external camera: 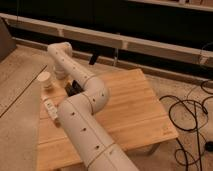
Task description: Push the eraser across the table
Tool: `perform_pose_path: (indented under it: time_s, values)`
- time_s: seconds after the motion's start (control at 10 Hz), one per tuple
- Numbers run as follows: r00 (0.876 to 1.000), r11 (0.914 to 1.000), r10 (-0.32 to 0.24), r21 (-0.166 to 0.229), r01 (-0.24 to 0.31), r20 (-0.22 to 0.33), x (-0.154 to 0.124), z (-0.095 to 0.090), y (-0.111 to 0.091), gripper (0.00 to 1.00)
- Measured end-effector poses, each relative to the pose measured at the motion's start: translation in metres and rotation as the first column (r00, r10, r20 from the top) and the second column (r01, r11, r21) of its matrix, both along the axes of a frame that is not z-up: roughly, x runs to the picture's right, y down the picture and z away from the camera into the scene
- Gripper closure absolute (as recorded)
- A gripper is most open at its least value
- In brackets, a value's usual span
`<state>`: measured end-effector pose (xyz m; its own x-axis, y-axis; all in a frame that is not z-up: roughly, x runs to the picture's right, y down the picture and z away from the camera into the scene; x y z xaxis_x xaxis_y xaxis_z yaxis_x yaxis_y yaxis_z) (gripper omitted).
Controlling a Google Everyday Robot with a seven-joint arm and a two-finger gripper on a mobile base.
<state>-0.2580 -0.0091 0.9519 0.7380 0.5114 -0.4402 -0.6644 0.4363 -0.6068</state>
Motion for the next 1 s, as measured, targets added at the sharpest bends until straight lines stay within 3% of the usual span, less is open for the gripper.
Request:
perform_pose_path:
  time_s: [0.2,1.0]
  values:
    - [0.999,0.9983,-0.038,-0.046,0.037,-0.035,0.0108,-0.0046,0.0118,0.88]
    - [0.998,0.998,-0.051,-0.038,0.05,-0.027,0.0092,-0.0018,0.0128,0.88]
